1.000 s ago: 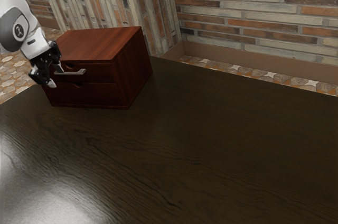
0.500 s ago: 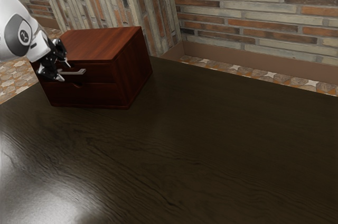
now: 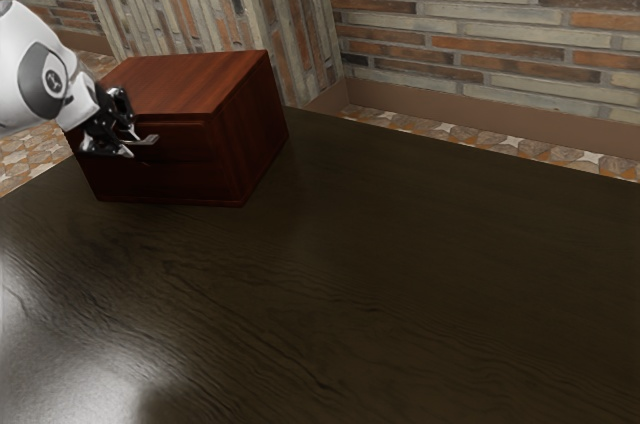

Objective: Pull the drawer handle with one arm to open the drawer

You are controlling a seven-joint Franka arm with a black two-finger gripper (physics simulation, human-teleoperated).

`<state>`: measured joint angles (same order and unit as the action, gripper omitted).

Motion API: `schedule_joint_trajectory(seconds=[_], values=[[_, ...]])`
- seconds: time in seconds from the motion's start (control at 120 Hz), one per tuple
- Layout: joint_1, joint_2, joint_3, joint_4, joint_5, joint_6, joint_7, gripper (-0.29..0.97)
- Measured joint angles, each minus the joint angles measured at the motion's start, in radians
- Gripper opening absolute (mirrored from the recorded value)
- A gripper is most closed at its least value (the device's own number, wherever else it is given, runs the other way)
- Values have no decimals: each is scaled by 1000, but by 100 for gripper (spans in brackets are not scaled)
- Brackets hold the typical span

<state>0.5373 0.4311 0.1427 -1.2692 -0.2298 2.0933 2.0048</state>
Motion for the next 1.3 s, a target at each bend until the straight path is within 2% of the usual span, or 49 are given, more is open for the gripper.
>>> schedule_joint_trajectory(seconds=[0.175, 0.375, 0.892, 1.3], values=[[44, -48, -30, -64, -14, 4, 18, -4], [74, -127, -37, -170, -14, 8, 40, -9], [89, -360, -32, -453, -12, 13, 96, -11], [94, -478, -16, -608, -7, 16, 137, -11]])
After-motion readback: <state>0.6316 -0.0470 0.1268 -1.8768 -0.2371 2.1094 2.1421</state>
